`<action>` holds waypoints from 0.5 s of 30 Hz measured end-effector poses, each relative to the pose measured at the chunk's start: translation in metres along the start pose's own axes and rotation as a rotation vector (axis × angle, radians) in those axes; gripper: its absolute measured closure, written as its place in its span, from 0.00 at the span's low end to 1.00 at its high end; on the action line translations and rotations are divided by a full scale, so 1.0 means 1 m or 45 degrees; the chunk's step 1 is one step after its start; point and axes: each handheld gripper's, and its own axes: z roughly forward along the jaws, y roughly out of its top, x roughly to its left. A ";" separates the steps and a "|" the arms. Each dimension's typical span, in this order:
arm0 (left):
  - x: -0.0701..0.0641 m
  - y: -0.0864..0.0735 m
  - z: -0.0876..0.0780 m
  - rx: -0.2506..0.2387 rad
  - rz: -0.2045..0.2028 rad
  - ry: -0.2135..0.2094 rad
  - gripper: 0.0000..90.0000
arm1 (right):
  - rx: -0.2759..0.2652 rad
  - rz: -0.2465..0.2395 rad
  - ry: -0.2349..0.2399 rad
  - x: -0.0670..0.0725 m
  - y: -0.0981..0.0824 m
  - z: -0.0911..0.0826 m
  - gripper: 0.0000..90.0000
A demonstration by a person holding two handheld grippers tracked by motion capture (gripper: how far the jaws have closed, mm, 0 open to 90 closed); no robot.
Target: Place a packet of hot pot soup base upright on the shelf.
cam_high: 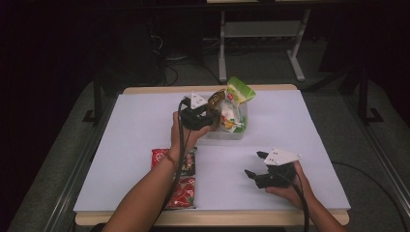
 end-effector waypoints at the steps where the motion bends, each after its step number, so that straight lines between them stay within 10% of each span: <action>1: 0.000 0.001 -0.002 -0.006 -0.001 -0.011 0.64 | 0.000 0.000 0.000 0.000 0.000 0.000 0.26; 15: -0.003 0.000 -0.023 -0.026 0.059 -0.071 0.62 | 0.008 -0.005 0.004 0.001 0.001 0.002 0.26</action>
